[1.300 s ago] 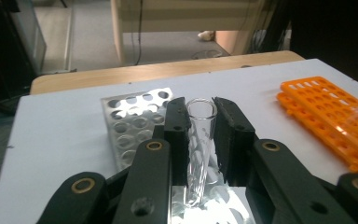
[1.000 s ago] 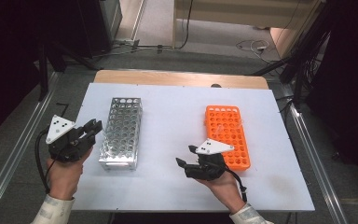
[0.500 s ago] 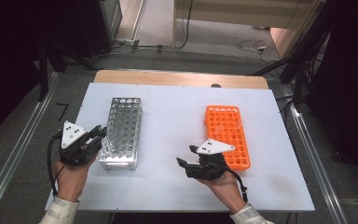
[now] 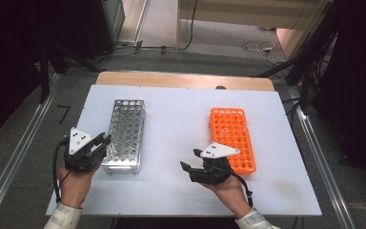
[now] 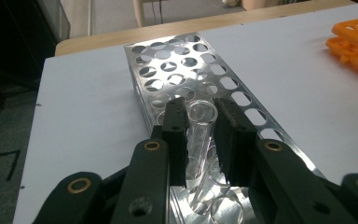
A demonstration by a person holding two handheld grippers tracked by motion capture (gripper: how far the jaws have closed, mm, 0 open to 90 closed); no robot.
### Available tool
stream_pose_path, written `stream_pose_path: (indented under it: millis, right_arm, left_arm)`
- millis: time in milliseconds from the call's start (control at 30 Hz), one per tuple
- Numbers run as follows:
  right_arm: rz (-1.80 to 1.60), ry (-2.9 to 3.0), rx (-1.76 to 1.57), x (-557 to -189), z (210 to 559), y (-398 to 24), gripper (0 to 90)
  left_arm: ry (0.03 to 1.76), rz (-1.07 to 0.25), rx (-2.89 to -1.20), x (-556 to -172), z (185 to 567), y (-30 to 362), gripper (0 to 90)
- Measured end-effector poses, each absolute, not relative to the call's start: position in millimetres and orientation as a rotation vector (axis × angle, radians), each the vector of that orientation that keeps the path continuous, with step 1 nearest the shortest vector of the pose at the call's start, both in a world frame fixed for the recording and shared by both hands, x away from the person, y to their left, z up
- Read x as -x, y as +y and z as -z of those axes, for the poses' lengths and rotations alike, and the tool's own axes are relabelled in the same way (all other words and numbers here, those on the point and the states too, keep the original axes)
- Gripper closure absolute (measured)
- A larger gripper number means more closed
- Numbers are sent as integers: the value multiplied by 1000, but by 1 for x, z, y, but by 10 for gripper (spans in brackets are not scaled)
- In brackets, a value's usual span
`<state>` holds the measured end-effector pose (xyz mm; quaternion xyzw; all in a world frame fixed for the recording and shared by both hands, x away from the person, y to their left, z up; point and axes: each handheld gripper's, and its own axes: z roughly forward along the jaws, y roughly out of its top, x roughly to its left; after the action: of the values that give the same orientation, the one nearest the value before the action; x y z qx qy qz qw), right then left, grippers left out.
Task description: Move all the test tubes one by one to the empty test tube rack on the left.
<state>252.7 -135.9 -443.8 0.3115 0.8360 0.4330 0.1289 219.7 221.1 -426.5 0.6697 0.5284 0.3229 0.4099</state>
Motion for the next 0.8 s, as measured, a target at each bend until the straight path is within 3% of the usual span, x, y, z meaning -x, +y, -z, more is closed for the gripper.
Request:
stream_pose_path:
  millis: [367,667,800]
  right_arm:
    - [-1261,2423,-923,-252,443,-139,354]
    - [-1259,2381,-959,-255,440,-156,356]
    - [-1260,2352,-986,-256,438,-168,359]
  left_arm:
    - [1323,-790,-1645,-217,421,223,683]
    - [1277,-689,-1605,-213,413,213,412]
    - [1229,-691,-1613,-210,411,201,343]
